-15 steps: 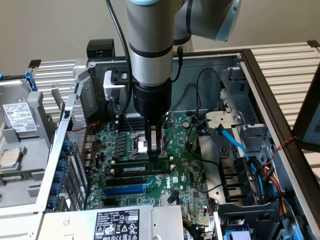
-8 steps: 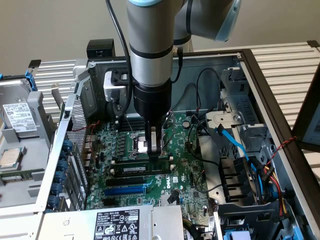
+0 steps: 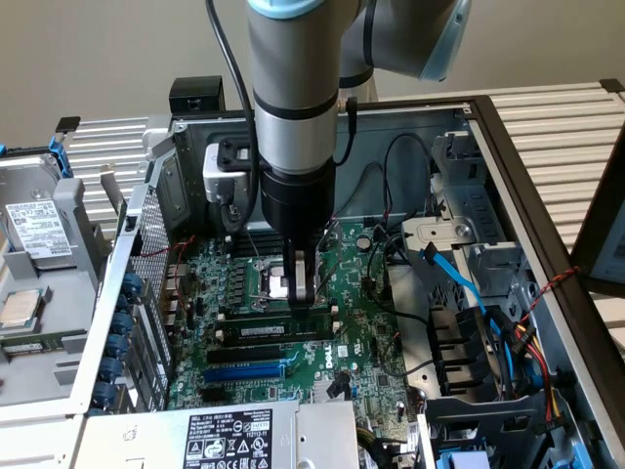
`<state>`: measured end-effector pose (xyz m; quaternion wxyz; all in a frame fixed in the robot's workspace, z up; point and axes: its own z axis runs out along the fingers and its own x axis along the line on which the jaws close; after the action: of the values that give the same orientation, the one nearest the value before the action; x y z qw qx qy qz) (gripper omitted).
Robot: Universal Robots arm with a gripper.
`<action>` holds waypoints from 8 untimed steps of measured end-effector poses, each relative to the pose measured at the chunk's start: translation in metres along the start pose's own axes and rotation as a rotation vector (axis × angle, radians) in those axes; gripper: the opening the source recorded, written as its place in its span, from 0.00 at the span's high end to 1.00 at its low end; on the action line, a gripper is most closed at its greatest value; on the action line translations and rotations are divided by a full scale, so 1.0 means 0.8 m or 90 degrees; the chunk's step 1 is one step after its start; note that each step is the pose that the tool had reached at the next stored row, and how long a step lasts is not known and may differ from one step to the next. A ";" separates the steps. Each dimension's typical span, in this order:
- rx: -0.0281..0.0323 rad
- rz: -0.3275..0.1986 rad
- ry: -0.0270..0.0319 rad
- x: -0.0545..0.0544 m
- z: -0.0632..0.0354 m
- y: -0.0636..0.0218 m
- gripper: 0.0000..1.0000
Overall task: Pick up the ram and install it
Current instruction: 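Press down the ram until it locks into place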
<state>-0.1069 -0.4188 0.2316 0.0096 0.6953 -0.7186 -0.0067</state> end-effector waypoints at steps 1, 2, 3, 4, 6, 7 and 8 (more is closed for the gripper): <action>0.0000 0.000 0.0000 0.000 0.001 0.000 0.90; 0.0000 0.000 0.0002 0.000 0.002 0.000 0.90; -0.0001 0.000 0.0003 0.000 0.002 0.000 0.90; -0.0002 0.000 0.0005 0.000 0.003 0.000 0.90; -0.0001 0.000 0.0003 0.000 0.005 0.000 0.90; -0.0002 0.000 0.0004 0.000 0.006 0.000 0.90; -0.0002 0.000 0.0002 0.000 0.006 0.000 0.90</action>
<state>-0.1070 -0.4189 0.2266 0.0098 0.6953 -0.7186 -0.0067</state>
